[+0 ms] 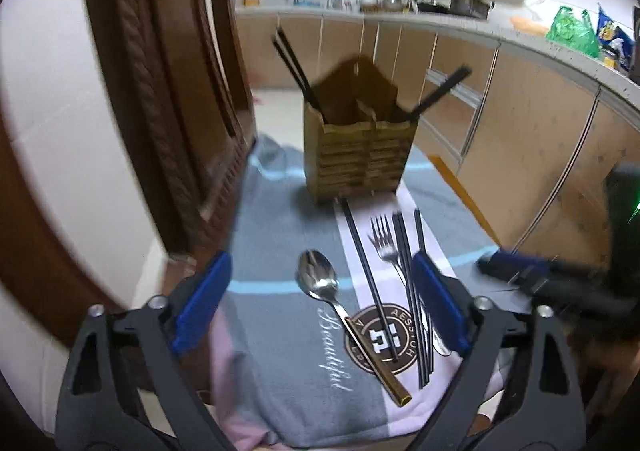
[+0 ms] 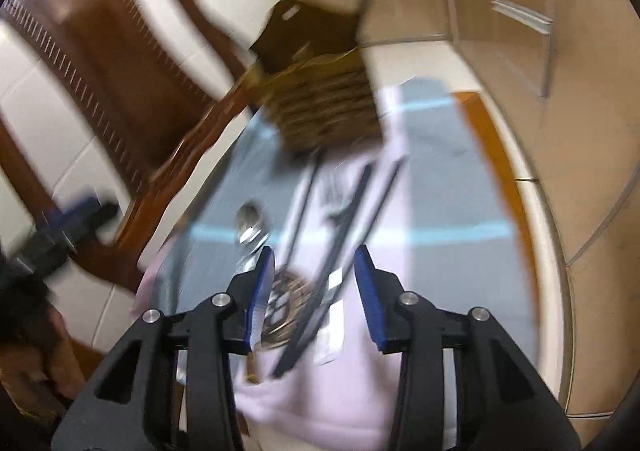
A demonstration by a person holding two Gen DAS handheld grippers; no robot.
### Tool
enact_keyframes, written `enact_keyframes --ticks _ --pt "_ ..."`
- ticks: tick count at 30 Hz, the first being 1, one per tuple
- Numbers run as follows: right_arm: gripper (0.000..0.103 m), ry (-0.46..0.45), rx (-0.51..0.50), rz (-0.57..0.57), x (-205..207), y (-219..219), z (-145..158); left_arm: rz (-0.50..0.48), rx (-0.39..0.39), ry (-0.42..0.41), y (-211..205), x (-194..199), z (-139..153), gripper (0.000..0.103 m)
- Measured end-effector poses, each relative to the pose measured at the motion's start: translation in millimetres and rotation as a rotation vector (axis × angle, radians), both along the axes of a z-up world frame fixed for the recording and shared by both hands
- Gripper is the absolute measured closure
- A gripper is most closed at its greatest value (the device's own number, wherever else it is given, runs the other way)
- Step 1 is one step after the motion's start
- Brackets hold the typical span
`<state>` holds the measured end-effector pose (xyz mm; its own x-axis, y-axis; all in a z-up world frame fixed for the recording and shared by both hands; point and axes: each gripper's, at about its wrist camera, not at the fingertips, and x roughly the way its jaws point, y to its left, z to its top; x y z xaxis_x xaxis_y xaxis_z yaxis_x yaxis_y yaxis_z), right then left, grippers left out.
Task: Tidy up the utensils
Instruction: 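Move both open tools back over the utensils on the cloth, then close the right tool on a black chopstick and lift it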
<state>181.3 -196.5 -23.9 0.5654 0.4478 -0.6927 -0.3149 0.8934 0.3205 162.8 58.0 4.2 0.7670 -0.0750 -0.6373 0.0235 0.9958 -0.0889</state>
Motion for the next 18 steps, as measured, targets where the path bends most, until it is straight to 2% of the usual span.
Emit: enact_keyframes --ticks 5,12,18 --pt "0.059 0.029 0.031 -0.027 18 -18 1 -0.021 0.014 0.097 -11 36 -44 0.041" --pt "0.059 0.037 0.000 0.049 10 -6 -3 0.027 -0.049 0.177 11 76 -85 0.056" --pt "0.059 0.043 -0.002 0.049 13 -12 -4 -0.015 -0.098 0.248 19 101 -104 0.067"
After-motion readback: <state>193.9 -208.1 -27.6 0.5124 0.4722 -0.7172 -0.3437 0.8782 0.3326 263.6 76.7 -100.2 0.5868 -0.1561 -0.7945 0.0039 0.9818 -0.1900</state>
